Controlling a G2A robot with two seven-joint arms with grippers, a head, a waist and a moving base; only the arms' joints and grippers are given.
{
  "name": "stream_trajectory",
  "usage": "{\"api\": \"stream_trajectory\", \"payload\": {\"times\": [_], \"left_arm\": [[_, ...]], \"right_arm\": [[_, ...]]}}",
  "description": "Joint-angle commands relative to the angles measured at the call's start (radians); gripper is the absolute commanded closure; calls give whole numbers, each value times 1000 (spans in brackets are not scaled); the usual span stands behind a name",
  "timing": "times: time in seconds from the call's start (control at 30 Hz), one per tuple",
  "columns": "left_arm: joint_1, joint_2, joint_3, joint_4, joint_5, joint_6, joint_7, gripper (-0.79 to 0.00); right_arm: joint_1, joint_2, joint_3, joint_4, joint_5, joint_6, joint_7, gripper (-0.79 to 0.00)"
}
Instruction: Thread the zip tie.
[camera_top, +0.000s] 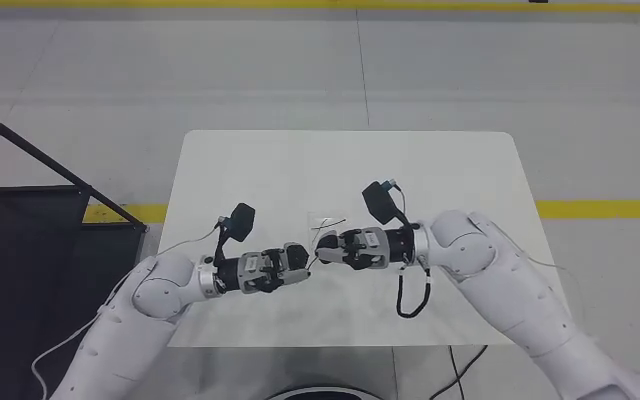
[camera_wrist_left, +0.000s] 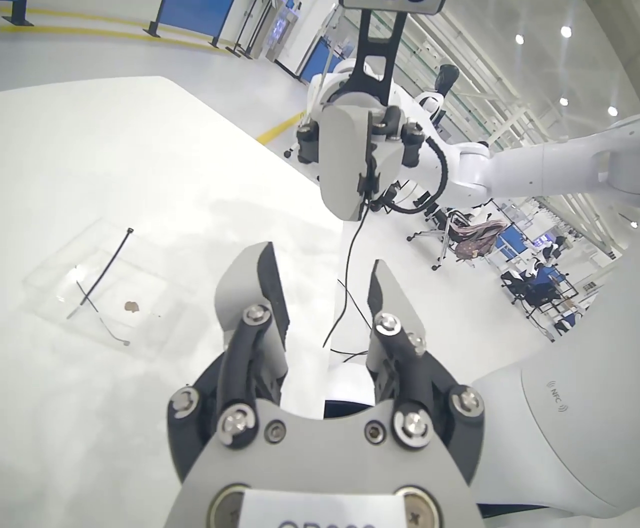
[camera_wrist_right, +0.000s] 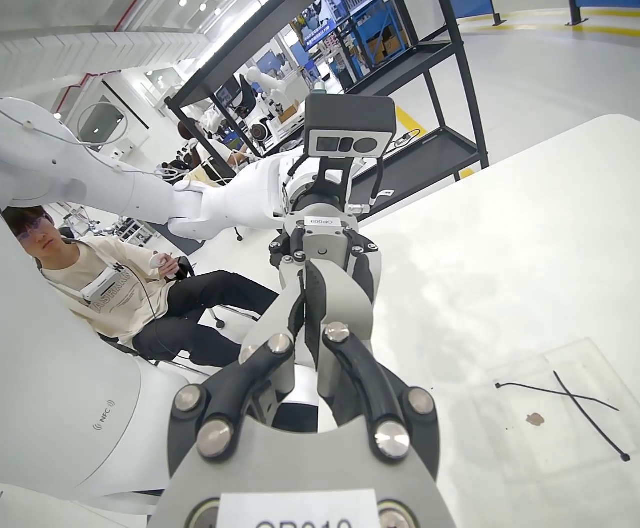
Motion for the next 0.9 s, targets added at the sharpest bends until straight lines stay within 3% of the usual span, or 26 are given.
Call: {"api": "stream_trajectory", "payload": {"times": [0.0, 0.17, 0.4, 0.6, 0.8, 0.87], "left_arm": [[-1, -1, 4, 2, 8, -9, 18, -332], [-4, -3, 12, 2, 25, -15, 37, -271], [-8, -3, 22, 0, 42, -22, 53, -246], [-10, -3, 28, 0, 46, -25, 60, 0], [-12, -2, 33, 6, 45, -28, 64, 0], [-13, -1, 33, 8, 43, -31, 65, 0]], "right_arm": [[2, -2, 0, 2, 1, 1, 5, 0], [4, -7, -2, 5, 4, 6, 16, 0], [8, -13, -5, 11, 8, 11, 28, 0], [10, -18, -4, 15, 11, 16, 35, 0], [10, -22, 0, 19, 13, 22, 40, 0], [9, -23, 3, 21, 14, 27, 39, -382]]}}
